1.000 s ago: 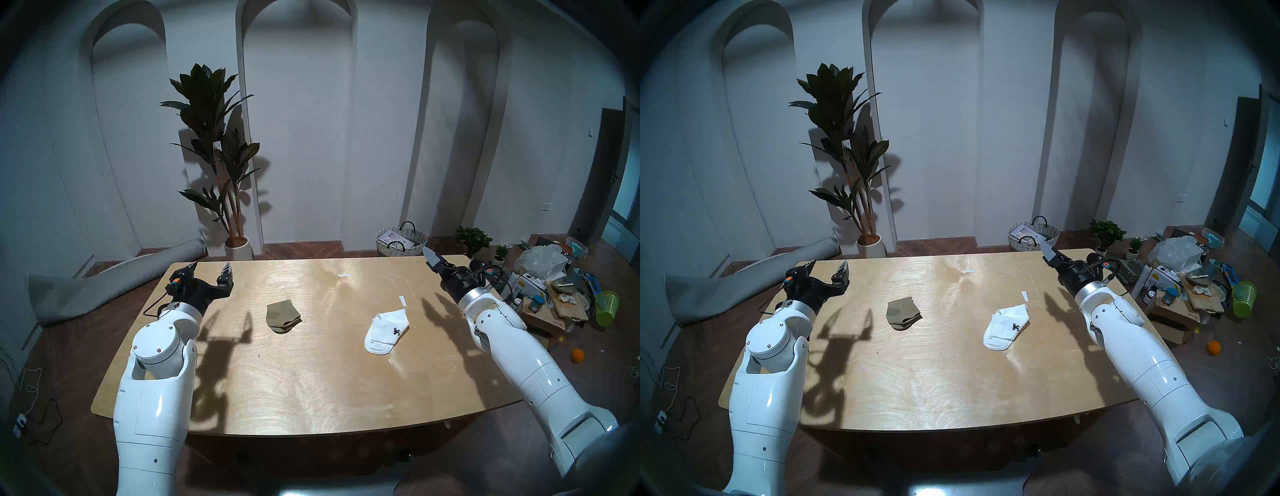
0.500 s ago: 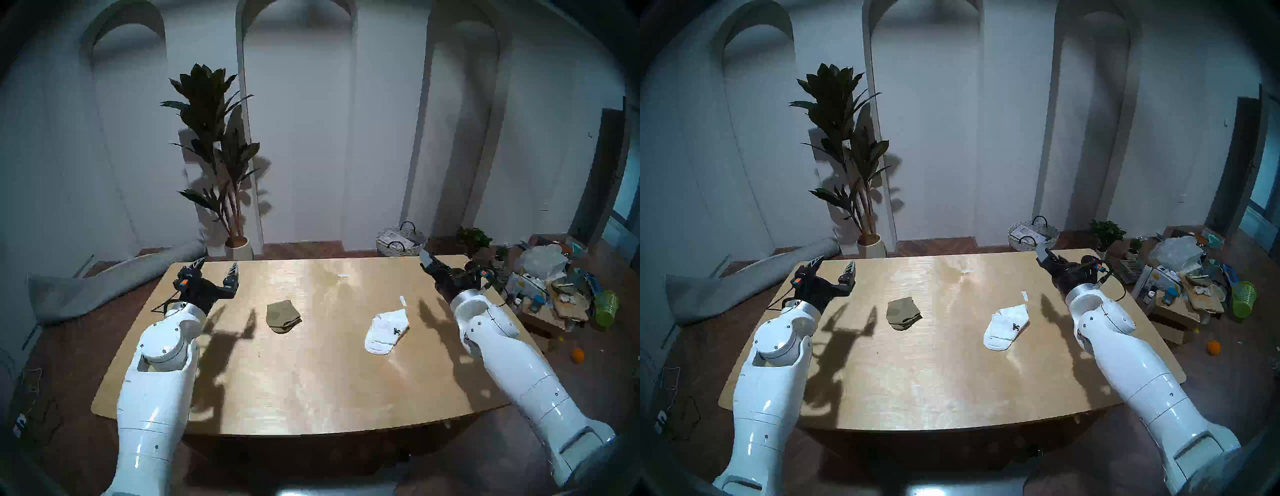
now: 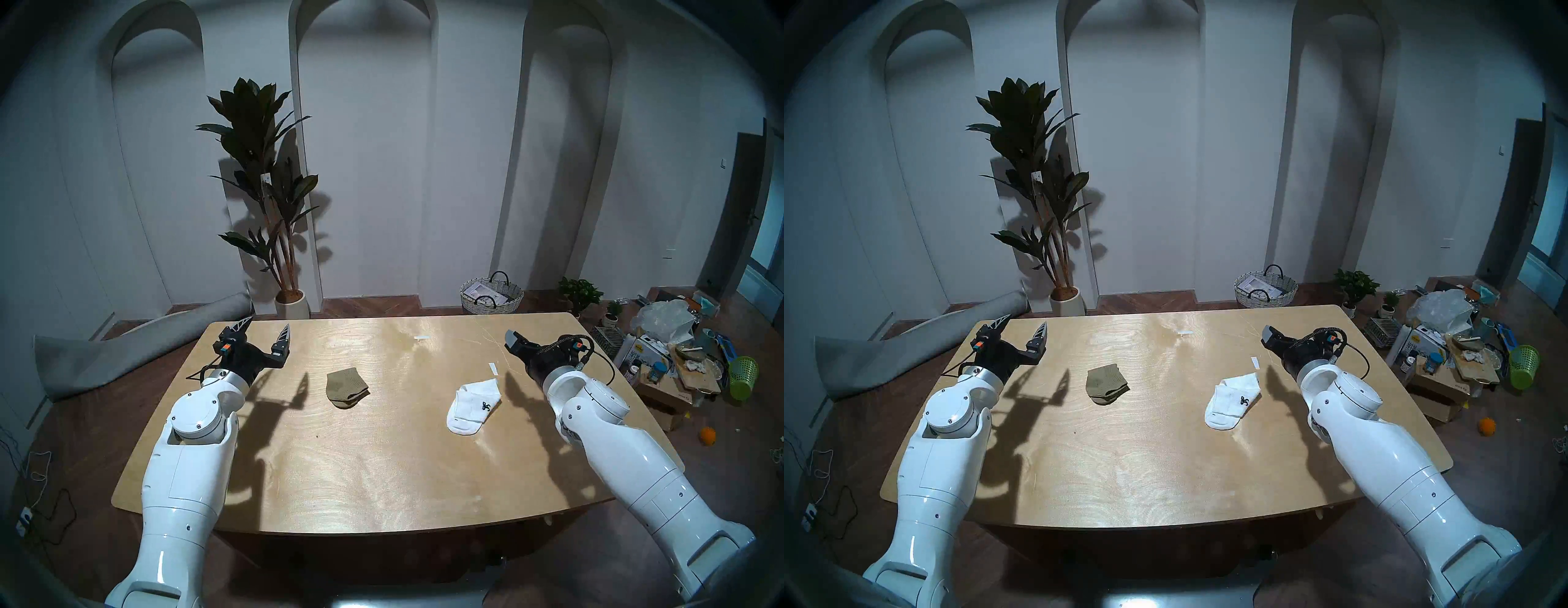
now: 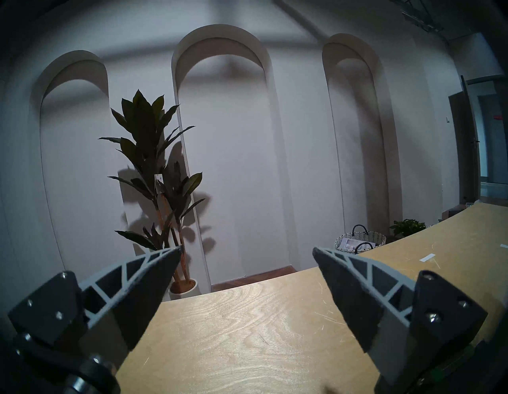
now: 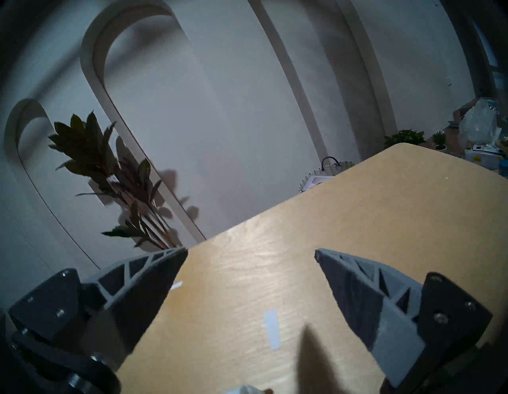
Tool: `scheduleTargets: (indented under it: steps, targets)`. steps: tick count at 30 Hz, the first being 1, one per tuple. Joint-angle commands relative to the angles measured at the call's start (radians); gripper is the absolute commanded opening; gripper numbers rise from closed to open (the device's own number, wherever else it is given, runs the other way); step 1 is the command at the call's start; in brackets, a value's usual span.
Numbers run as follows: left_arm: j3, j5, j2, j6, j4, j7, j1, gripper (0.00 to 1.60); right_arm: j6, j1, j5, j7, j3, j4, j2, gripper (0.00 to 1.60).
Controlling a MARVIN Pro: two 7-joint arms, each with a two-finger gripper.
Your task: Fold socks in half once and place them neatly on the table
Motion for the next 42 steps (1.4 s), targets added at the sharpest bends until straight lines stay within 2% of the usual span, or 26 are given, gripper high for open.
scheduleTargets:
  steps: [1,6,11,16,19,42]
  targets:
    - [-0.004,-0.005,0.009,-0.013,-0.021,-0.007,-0.038,1.60,0.004,0.081,-0.077,0.020,0.006,-0.031,0.068,1.60]
    - [-0.004,-0.006,0.007,-0.016,-0.018,-0.011,-0.034,1.60,0.014,0.098,-0.163,0.053,-0.036,-0.021,0.098,1.60]
    - [0.004,0.002,0.003,-0.020,-0.022,-0.011,-0.027,1.60,0.000,0.110,-0.186,0.090,-0.052,0.007,0.088,1.60]
    - [0.007,0.019,-0.004,-0.032,-0.022,0.008,-0.024,1.60,-0.020,0.108,-0.184,0.107,-0.052,0.024,0.080,1.60]
    - [0.007,0.022,-0.005,-0.033,-0.022,0.011,-0.024,1.60,-0.018,0.100,-0.140,0.129,-0.037,0.035,0.068,1.60]
    - [0.006,0.027,-0.007,-0.035,-0.022,0.015,-0.024,1.60,-0.019,0.101,-0.135,0.143,-0.035,0.042,0.066,1.60]
